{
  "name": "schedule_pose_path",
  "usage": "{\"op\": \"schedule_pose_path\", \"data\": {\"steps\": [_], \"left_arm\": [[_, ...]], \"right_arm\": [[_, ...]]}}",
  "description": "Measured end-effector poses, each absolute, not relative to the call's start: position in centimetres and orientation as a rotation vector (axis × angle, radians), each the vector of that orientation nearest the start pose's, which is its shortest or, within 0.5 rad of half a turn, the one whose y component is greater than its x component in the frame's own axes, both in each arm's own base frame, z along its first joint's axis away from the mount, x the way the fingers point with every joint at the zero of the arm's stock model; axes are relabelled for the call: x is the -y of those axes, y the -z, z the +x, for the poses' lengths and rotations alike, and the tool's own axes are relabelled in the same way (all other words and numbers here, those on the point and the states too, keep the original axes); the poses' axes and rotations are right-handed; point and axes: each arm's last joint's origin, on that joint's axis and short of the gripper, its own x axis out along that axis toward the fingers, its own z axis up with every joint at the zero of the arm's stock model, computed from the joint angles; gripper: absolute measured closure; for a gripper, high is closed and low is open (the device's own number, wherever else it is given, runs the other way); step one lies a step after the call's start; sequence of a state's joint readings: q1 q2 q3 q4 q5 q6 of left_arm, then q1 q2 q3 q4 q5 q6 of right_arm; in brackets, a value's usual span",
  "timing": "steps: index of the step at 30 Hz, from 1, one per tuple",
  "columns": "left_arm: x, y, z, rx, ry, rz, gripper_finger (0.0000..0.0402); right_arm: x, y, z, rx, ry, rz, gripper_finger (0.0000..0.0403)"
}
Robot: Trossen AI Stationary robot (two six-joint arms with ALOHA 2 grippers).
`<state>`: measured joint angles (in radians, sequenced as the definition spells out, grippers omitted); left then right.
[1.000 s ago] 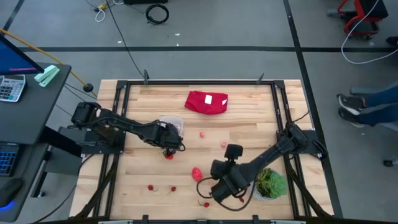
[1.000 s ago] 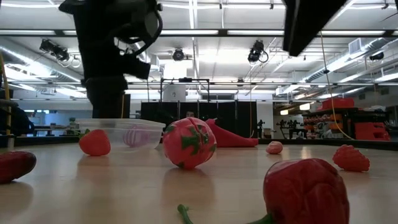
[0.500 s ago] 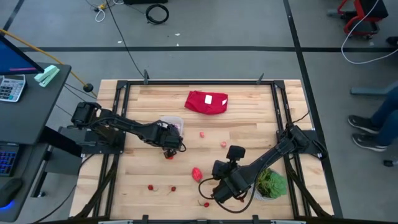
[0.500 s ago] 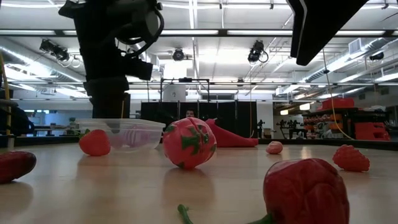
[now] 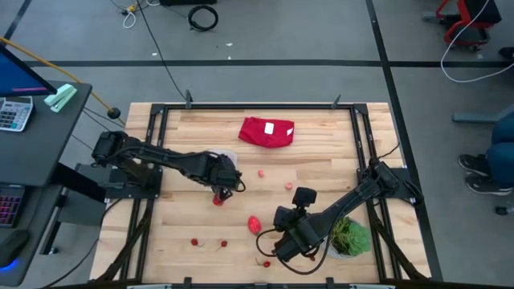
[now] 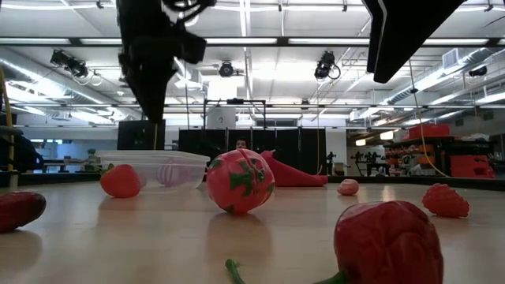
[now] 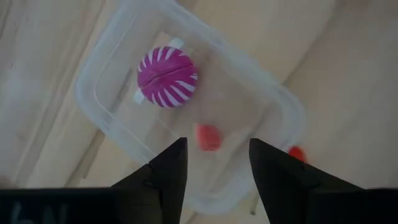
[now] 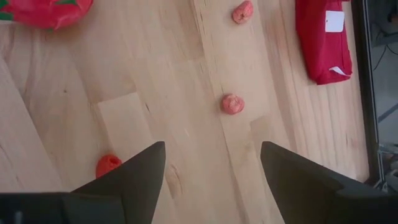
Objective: Pick and placing Produce into tupperware
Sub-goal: Put the red strawberry in the transparent bin
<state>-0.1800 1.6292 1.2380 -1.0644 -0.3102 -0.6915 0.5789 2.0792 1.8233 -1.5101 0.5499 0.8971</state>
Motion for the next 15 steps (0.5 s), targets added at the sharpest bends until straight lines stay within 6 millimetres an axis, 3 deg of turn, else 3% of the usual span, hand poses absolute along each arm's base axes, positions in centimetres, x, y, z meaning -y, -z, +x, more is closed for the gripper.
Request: {"op": "schedule_pose_path", "data": {"steps": [7,15], "left_arm": [[8.0,-23.6,28.2,-1.314,-0.551,-0.294,0.0227],[14.0,-21.0,23.8,-1.295,-0.662,-0.338,0.0248]], "right_arm": [[-19.8,-24.0,32.9,-1.247,0.644,-0.166,0.0129],[-20.0,-23.9,33.4,-1.176,0.653,-0.116,0.0129]]}}
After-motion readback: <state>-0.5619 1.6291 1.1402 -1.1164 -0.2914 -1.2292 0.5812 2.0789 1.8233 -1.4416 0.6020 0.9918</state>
